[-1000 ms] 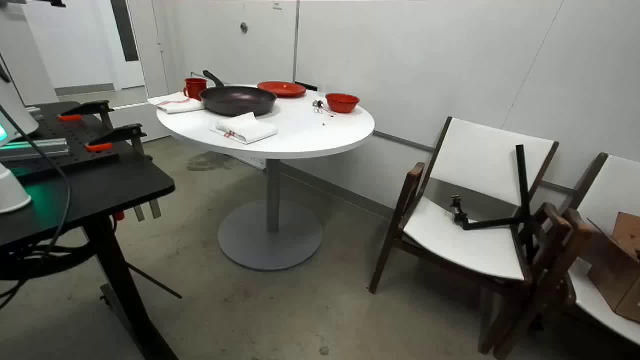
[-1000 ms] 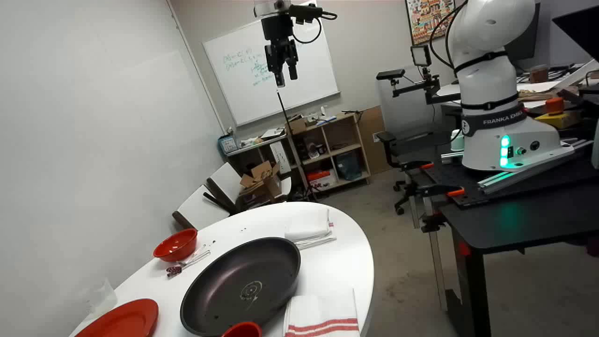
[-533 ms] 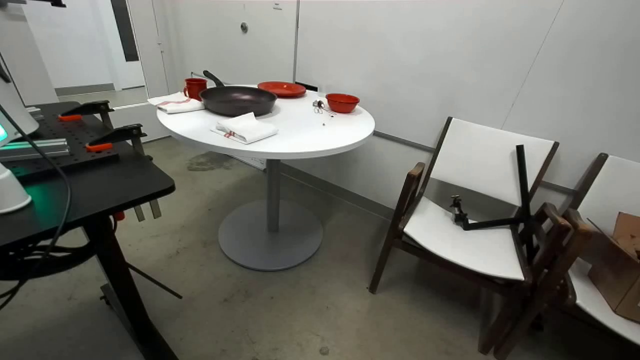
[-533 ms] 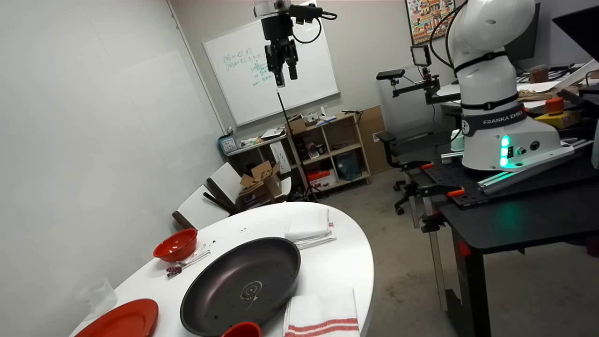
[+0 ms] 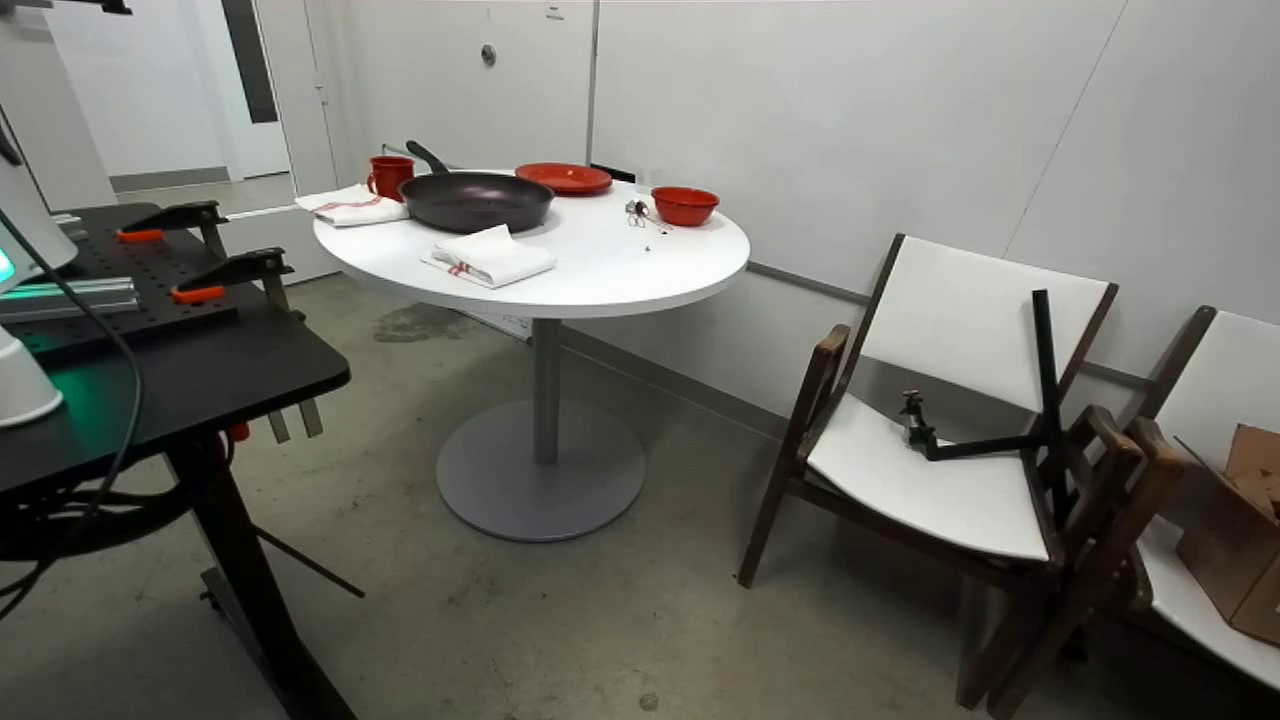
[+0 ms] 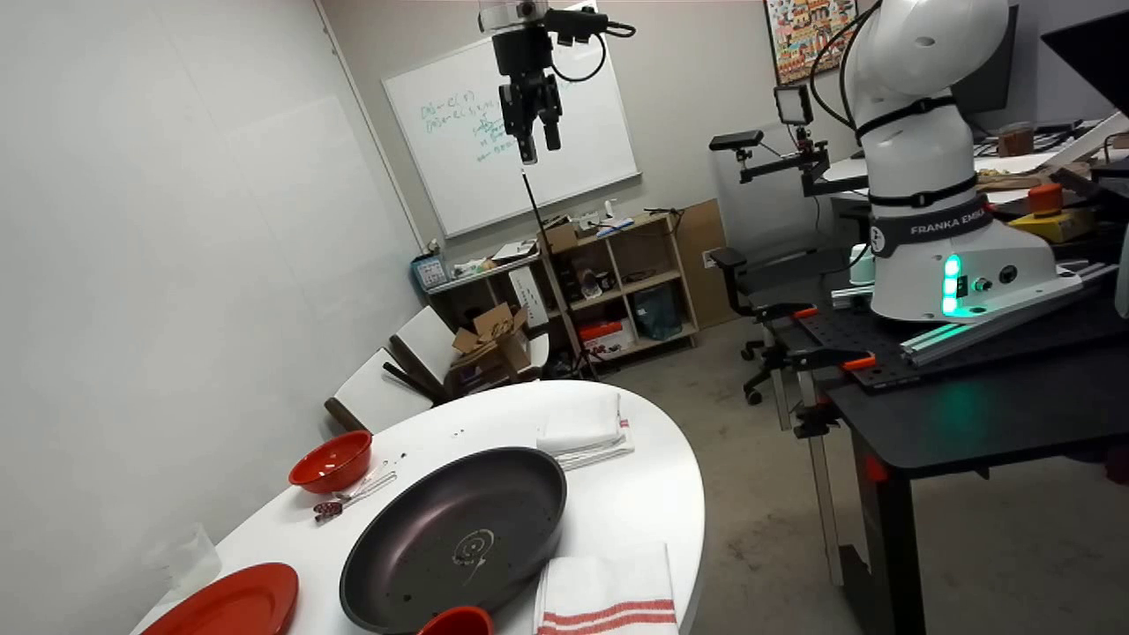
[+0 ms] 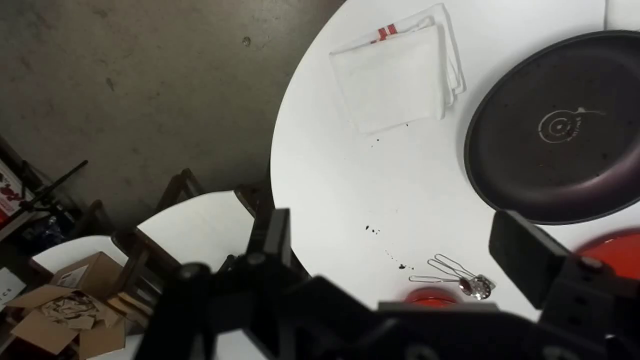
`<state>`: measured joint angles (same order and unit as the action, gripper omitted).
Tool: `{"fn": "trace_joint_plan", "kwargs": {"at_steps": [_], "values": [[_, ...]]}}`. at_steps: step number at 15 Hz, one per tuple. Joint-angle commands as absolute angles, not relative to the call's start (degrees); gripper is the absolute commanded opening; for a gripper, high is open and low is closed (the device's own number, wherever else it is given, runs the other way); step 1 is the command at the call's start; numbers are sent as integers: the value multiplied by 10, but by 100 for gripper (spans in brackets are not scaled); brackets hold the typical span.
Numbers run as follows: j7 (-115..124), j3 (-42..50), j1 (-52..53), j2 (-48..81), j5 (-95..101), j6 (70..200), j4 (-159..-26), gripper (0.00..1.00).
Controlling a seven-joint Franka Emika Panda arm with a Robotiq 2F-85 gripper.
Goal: Move the frying pan slightly to the right
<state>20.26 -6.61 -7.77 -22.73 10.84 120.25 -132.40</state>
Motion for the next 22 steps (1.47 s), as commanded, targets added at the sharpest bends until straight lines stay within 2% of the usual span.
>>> {"fn": "trace_joint_plan", "kwargs": {"at_steps": [1,7,16,22], "values": [[206,-57,-67,-227,113,1201,-1323,100],[206,-57,-67,-227,113,1201,-1323,100],[130,-39,-32,-99,80,1316,-1279,100],[-23,-11,2,-17,-82,1386,-1215,100]]}}
